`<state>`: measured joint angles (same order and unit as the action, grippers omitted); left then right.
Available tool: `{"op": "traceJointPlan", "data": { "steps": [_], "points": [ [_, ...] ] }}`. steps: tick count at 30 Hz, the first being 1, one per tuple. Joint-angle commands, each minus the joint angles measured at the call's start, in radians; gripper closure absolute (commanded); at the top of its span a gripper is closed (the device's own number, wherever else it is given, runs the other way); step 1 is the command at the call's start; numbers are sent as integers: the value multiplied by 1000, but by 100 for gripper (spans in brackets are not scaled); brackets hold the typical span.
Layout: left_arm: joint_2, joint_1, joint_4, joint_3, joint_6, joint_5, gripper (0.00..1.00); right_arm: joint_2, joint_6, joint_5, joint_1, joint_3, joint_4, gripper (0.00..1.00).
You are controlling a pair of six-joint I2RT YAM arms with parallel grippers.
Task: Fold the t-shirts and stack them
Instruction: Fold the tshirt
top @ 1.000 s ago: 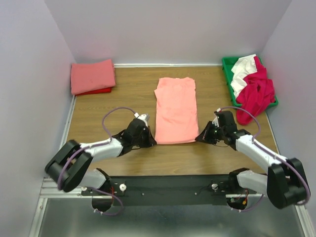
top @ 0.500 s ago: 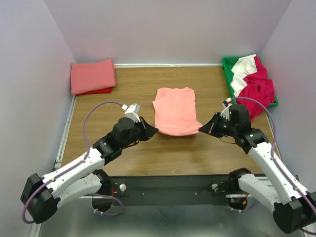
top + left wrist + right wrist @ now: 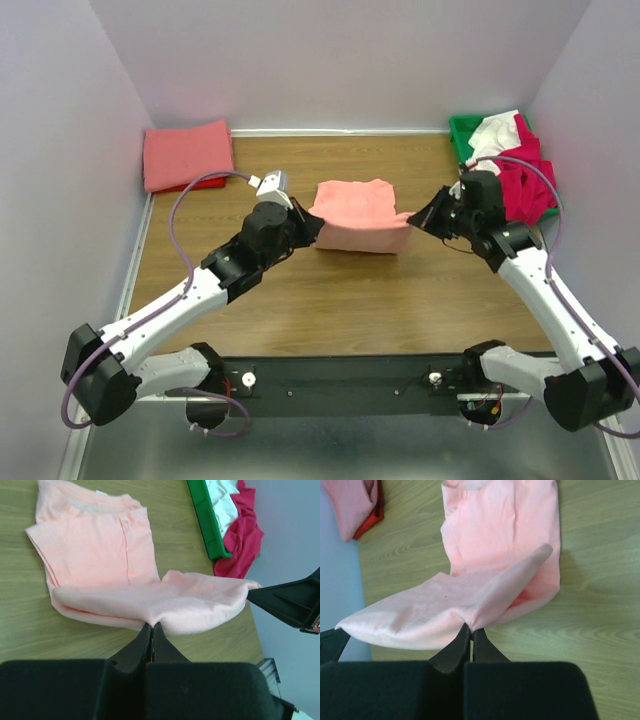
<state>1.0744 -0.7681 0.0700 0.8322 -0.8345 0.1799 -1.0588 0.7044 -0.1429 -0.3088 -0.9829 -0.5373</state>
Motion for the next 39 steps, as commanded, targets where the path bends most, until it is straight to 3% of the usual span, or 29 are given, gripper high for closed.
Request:
{"op": "traceJointPlan", "data": {
  "steps": [1,7,18,39],
  "points": [
    [61,44,-25,74,75,87,100,-75,-31,92,-4,-114,2,100],
    [191,176,-50,160,121,-6,100,-220,-59,125,-3,-241,7,99],
    [396,280,-119,292,201,-101,100,-441,-88,105,33,-402,16,99],
    [818,368,-72,642,227,-171,100,-911,-151,-135,140,-701,60,99]
  ]
}}
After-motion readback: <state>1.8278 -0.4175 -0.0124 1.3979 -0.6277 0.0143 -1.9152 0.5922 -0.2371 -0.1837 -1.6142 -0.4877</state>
